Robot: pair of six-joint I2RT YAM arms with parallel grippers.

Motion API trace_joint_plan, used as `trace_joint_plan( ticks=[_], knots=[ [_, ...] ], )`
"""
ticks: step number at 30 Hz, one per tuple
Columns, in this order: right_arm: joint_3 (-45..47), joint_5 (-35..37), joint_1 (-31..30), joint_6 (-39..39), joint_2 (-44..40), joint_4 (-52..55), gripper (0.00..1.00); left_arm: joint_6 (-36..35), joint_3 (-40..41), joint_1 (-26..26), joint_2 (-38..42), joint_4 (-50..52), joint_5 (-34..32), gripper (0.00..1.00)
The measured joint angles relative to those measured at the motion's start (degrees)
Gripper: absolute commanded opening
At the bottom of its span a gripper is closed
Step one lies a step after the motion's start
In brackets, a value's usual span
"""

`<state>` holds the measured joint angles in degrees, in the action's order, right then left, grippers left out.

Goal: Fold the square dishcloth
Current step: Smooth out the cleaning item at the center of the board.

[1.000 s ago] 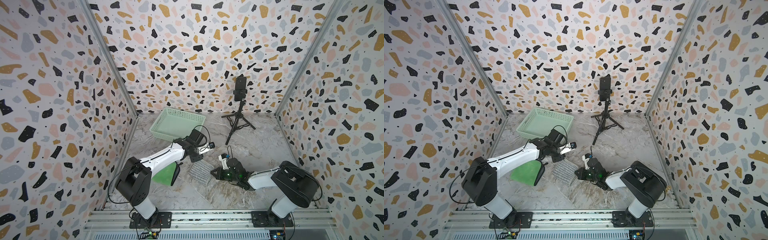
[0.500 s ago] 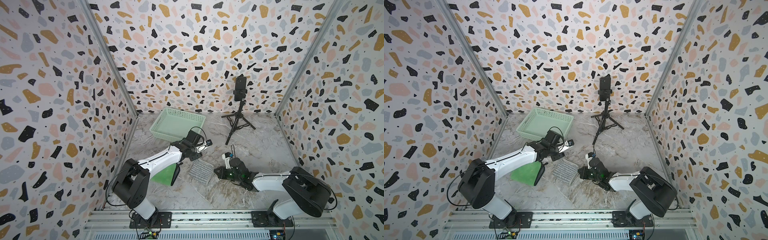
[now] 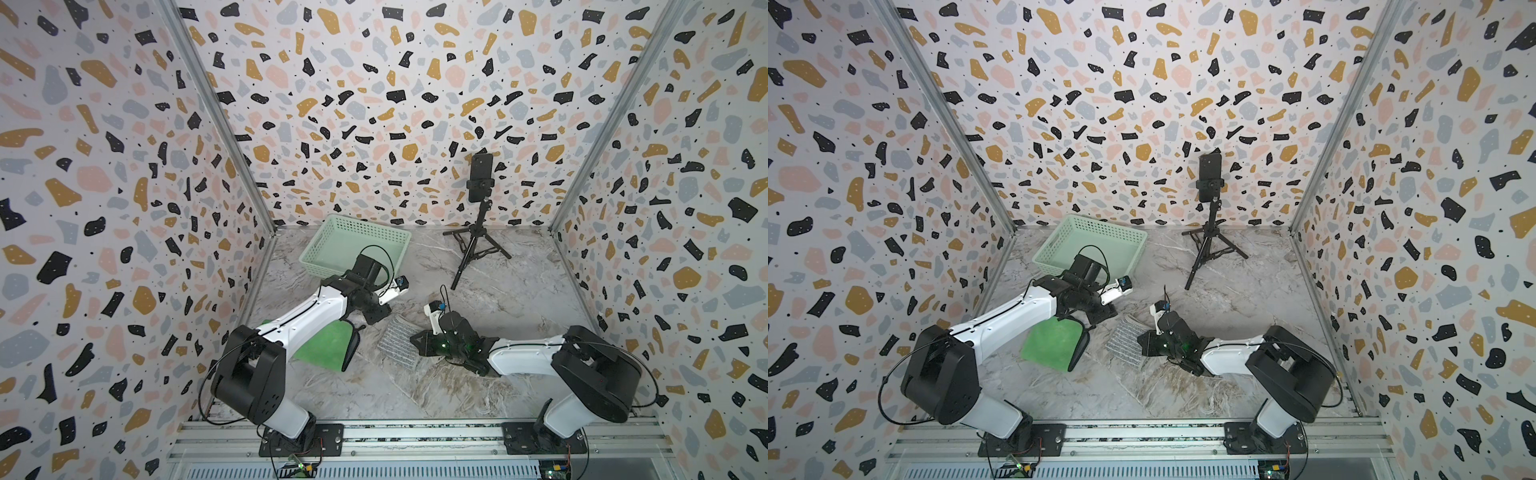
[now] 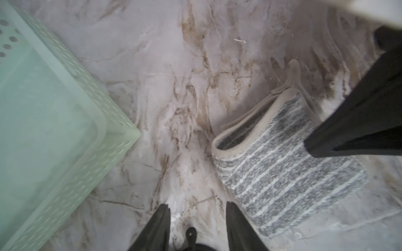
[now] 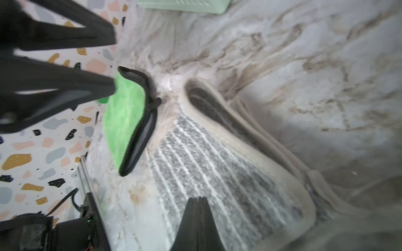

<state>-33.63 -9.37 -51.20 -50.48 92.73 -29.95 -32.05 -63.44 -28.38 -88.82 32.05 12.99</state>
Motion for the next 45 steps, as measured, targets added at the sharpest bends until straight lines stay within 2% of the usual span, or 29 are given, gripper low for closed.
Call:
trace_joint_plan(
  ticks=[3, 10, 15, 19, 22, 26, 28, 30, 33, 35, 40, 45],
  knots=[
    [1.64, 2.54, 0.13, -0.81, 2.64, -0.37, 0.0, 0.83, -0.52, -1.05, -3.52, 0.85, 1.16, 0.29],
    [7.45, 6.71, -0.26, -1.7, -1.81, -2.71, 0.0, 2.69, -8.31, -5.81, -16.5, 2.49, 1.14, 0.16],
    [8.83, 9.29, -3.43, -1.55, -8.09, -0.04, 0.0, 3.65, -14.43, -7.8, -21.51, 2.58, 0.79, 0.14],
    [8.7, 10.75, -6.62, -1.03, -12.48, 0.17, 0.0, 4.37, -16.11, -8.09, -23.3, 2.62, 0.11, 0.13],
    [7.69, 10.95, -8.11, -0.68, -11.89, 0.07, 0.0, 4.44, -16.11, -8.13, -23.69, 3.32, 0.0, 0.13],
    [7.26, 10.71, -8.63, -0.9, -6.6, -2.82, 0.0, 4.46, -16.11, -8.35, -23.71, 4.02, -0.02, 0.13],
    [7.37, 10.43, -8.72, -1.22, -2.64, -4.74, 0.0, 4.7, -16.11, -8.39, -23.71, 4.13, -0.02, 0.18],
    [8.11, 10.27, -8.72, -1.84, 0.35, -7.1, 0.0, 5.14, -16.11, -8.31, -23.67, 4.35, -0.09, 0.3],
    [8.94, 10.12, -8.72, -2.19, 0.11, -9.49, 0.0, 5.99, -15.93, -7.45, -22.21, 4.83, 0.11, 0.43],
    [9.05, 9.99, -8.72, -1.99, -1.49, -8.33, 0.0, 6.36, -15.3, -5.81, -18.62, 5.55, 0.76, 0.49],
    [6.16, 9.84, -7.93, 1.33, -8.22, -2.05, 0.0, 6.27, -14.01, 1.97, -4.0, 7.8, 3.39, 0.56],
    [-3.21, 8.07, -2.27, 5.6, -4.13, -0.46, 0.0, 5.53, -9.18, 8.81, 7.52, 10.27, 5.03, 0.62]
  ],
)
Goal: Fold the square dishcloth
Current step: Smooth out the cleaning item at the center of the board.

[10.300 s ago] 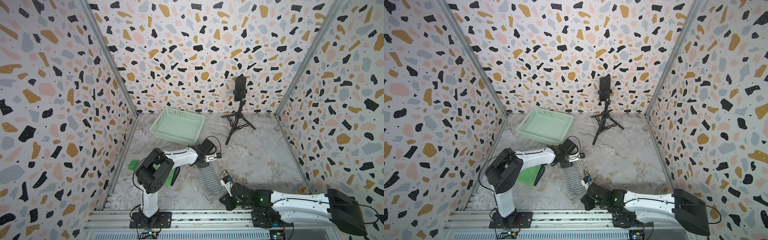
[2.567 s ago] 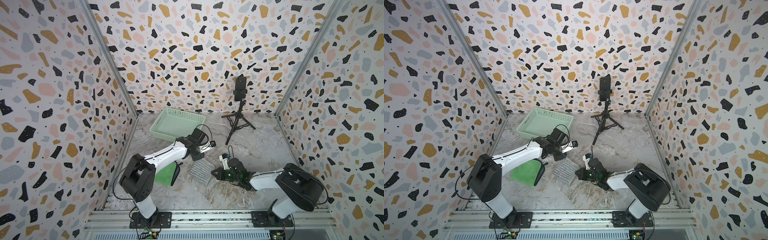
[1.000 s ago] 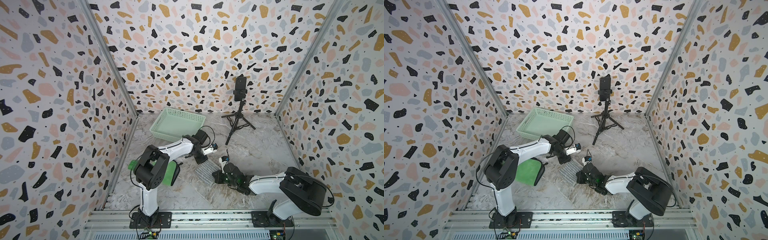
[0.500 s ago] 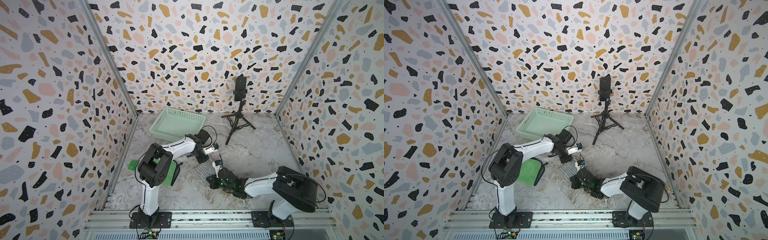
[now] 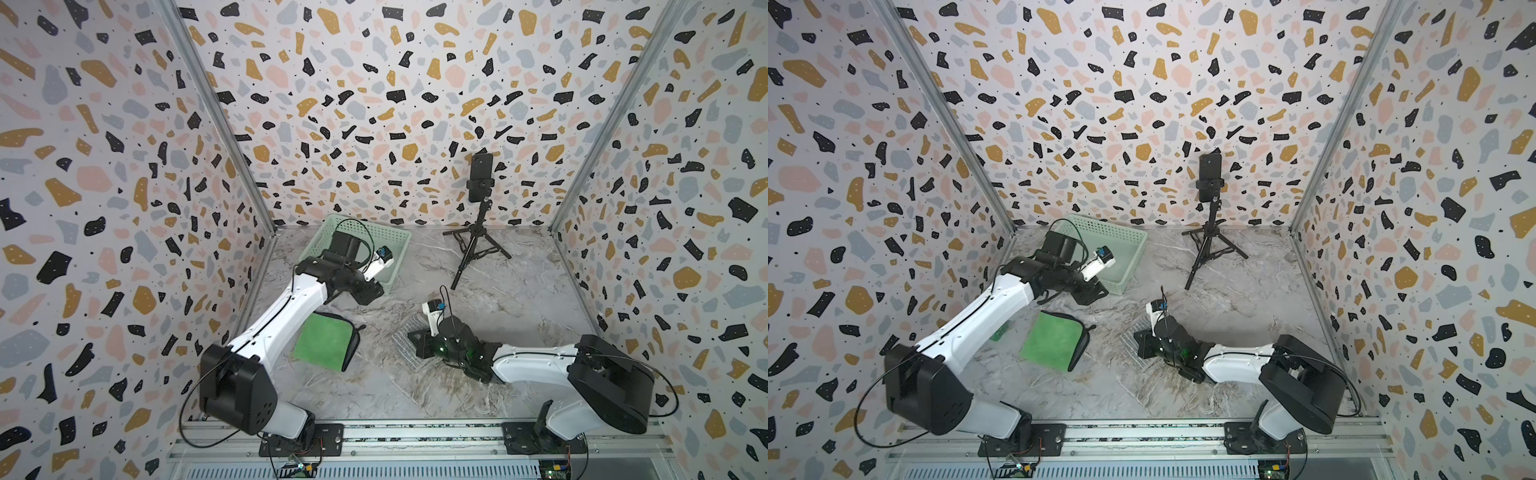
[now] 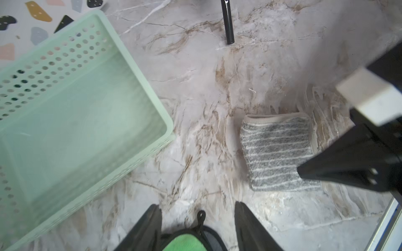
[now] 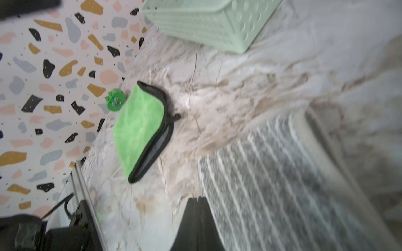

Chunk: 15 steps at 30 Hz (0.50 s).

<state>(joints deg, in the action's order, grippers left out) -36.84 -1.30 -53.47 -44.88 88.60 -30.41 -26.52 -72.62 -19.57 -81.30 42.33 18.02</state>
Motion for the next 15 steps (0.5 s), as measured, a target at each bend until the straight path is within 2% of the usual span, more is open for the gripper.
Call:
trace_joint_plan(
  ticks=[4, 9, 15],
  knots=[
    [-5.6, -1.31, 4.79, 1.88, 8.39, -1.4, 0.0, -1.49, 6.73, 4.31, 5.7, 3.37, 2.23, 0.65],
    [-6.14, -0.66, 8.15, 3.82, 18.05, -2.89, 0.0, -4.15, 12.52, 8.76, 9.31, 6.25, 5.18, 0.66],
    [-5.38, -1.49, 8.04, 6.86, 18.64, -6.54, 0.0, -5.9, 16.7, 10.8, 10.93, 6.75, 6.86, 0.66]
  ],
)
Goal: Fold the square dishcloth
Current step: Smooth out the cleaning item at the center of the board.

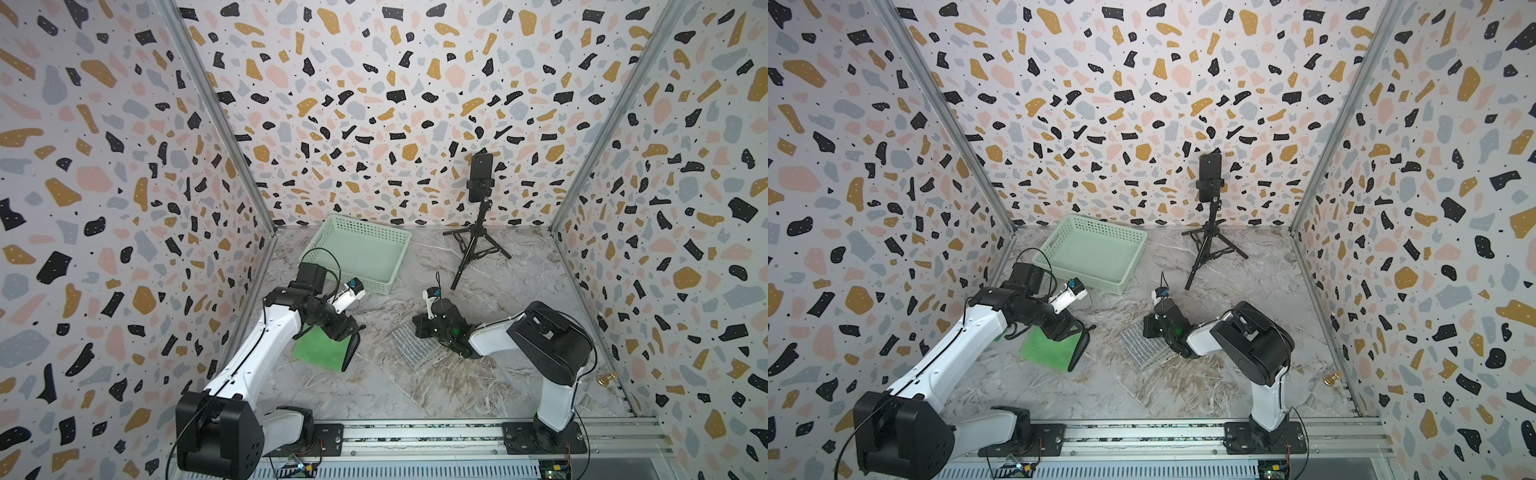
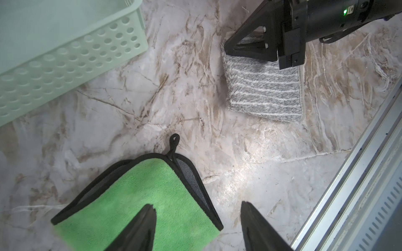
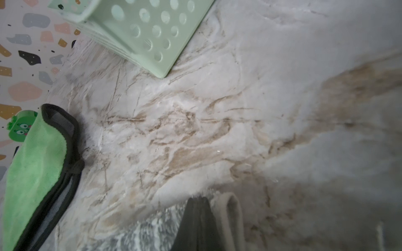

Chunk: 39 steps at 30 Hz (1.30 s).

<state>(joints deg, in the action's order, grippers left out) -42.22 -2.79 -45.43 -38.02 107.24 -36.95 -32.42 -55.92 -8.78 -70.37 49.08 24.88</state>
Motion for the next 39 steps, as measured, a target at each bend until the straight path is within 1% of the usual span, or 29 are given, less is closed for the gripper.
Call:
trace_joint_plan(
  ticks=[2, 5, 9, 12, 15, 19, 21, 25, 26, 28, 30, 31, 35, 39],
  knots=[
    [1.01, -0.57, -0.07, 0.94, -1.6, 0.15, 0.0, 0.0, 0.74, 0.35, 0.98, -0.04, 0.59, 0.67],
    [3.1, -0.46, -0.76, 2.25, -6.6, 0.81, 0.0, 0.0, 1.25, 1.16, 2.84, -0.24, 1.22, 0.67],
    [3.54, 1.05, -4.72, 5.11, -11.91, 0.87, 0.0, -0.11, 1.68, 2.47, 4.02, -0.57, 2.01, 0.68],
    [3.26, 1.77, -8.7, 7.04, -11.34, 0.85, 0.0, -0.37, 2.25, 4.02, 3.98, -0.66, 2.47, 0.68],
    [2.08, 1.68, -10.91, 7.78, -7.02, 0.96, 0.0, -0.68, 2.54, 5.64, 3.85, -0.72, 3.26, 0.68],
    [-0.83, 1.33, -10.8, 8.24, 0.55, 1.14, 0.0, -1.33, 3.37, 6.47, 3.8, -1.18, 3.26, 0.68],
    [-2.29, 1.81, -10.84, 8.7, 0.7, 1.75, 0.0, -1.57, 4.17, 6.49, 3.82, -1.57, 2.99, 0.68],
    [-1.92, 3.56, -11.19, 9.79, -1.7, 5.2, 0.0, -1.88, 5.88, 6.49, 3.85, -2.38, 1.62, 0.68],
    [-1.57, 4.13, -11.21, 10.23, -3.28, 6.6, 0.06, -1.88, 5.99, 6.49, 3.85, -2.62, 1.29, 0.68],
    [-0.92, 5.66, -11.21, 11.17, -6.38, 8.15, 0.1, -1.79, 6.01, 6.49, 3.91, -3.3, 0.81, 0.69],
    [-0.5, 7.1, -11.02, 12.02, -9.44, 9.07, 0.17, -1.46, 6.01, 6.54, 4.09, -3.98, 0.28, 0.71],
    [-0.39, 7.56, -10.6, 12.24, -10.49, 9.09, 0.18, -1.38, 6.01, 6.54, 4.22, -4.35, 0.04, 0.72],
    [0.31, 8.68, -6.34, 12.66, -11.39, 8.02, 0.14, -0.98, 6.14, 6.62, 5.53, -5.27, -0.55, 0.75],
    [0.98, 8.66, -1.62, 12.28, -7.54, 6.75, 0.11, -1.01, 6.84, 6.82, 6.84, -5.62, -0.76, 0.77]
  ],
)
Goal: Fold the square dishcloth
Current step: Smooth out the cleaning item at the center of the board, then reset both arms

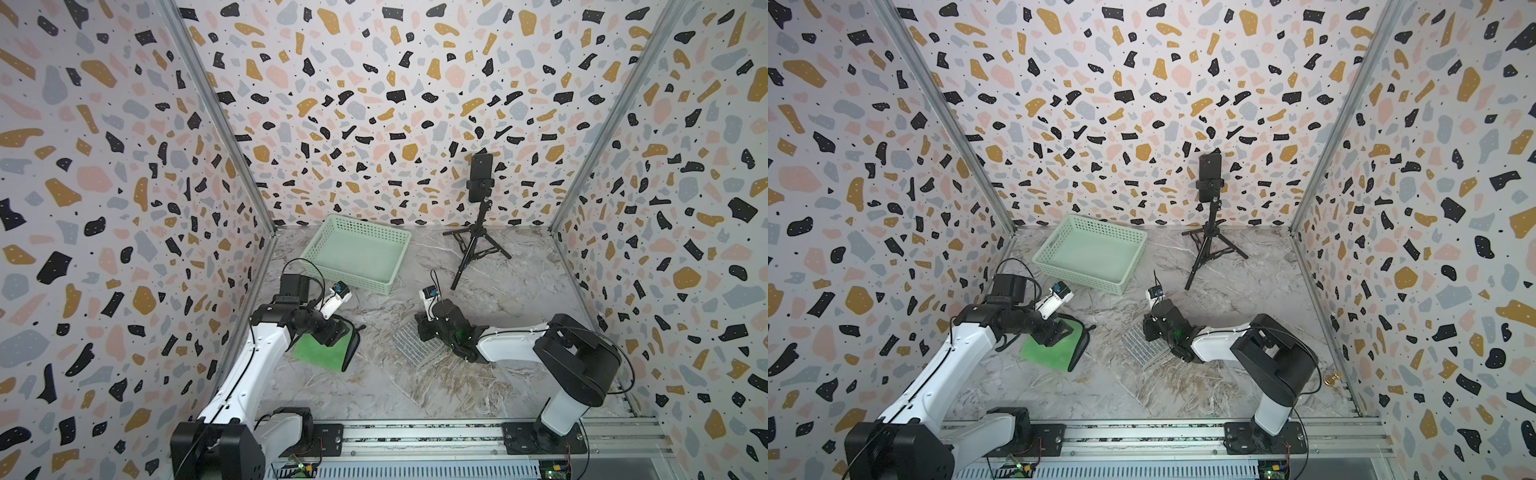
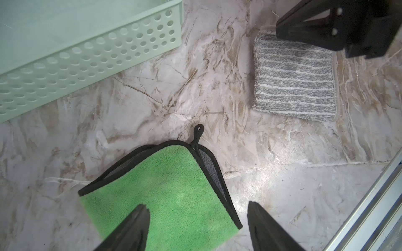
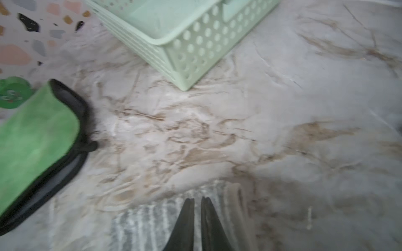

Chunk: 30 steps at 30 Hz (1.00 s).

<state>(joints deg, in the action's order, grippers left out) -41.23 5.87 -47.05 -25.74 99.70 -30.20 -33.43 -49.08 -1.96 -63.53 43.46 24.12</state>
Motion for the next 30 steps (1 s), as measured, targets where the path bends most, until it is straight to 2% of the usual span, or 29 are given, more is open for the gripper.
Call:
trace_joint_plan(
  ticks=[5, 8, 11, 14, 15, 17, 18, 23, 30],
  knots=[
    [-0.13, -0.5, 2.54, -1.33, 6.36, -4.79, 0.09, 0.0, 0.44, 0.02, 0.83, -0.07, -1.01, 0.8],
    [-0.07, -0.96, 2.54, -2.1, 6.64, -5.88, 0.14, 0.0, 0.87, 0.04, 2.36, -0.02, -1.27, 0.82],
    [0.57, -1.53, 2.54, -2.67, 5.11, -5.14, 0.31, 0.15, 1.2, 0.04, 4.57, -0.15, -1.27, 0.83],
    [2.58, -1.49, 2.29, -2.19, -0.74, -1.09, 0.46, 1.09, 1.81, 0.04, 6.78, -0.83, -1.33, 0.83],
    [3.23, -1.29, 2.14, -2.03, -3.43, 0.59, 0.57, 1.6, 2.01, 0.11, 7.41, -1.25, -1.46, 0.84],
    [4.02, -0.55, 1.68, -1.2, -10.01, 4.55, 0.96, 3.3, 2.69, 0.59, 9.01, -2.93, -2.25, 0.84],
    [4.02, 0.22, 1.46, -0.76, -13.7, 6.91, 0.99, 4.39, 3.17, 1.01, 9.92, -4.0, -2.69, 0.84],
    [2.34, 5.35, 0.76, 1.42, -31.41, 21.22, 1.0, 10.49, 6.62, 2.27, 14.03, -11.87, -5.64, 0.85],
    [0.44, 19.04, 3.48, 6.08, -50.23, 39.71, 1.0, 19.26, 11.47, 2.58, 11.93, -26.38, -6.64, 0.86]
  ],
)
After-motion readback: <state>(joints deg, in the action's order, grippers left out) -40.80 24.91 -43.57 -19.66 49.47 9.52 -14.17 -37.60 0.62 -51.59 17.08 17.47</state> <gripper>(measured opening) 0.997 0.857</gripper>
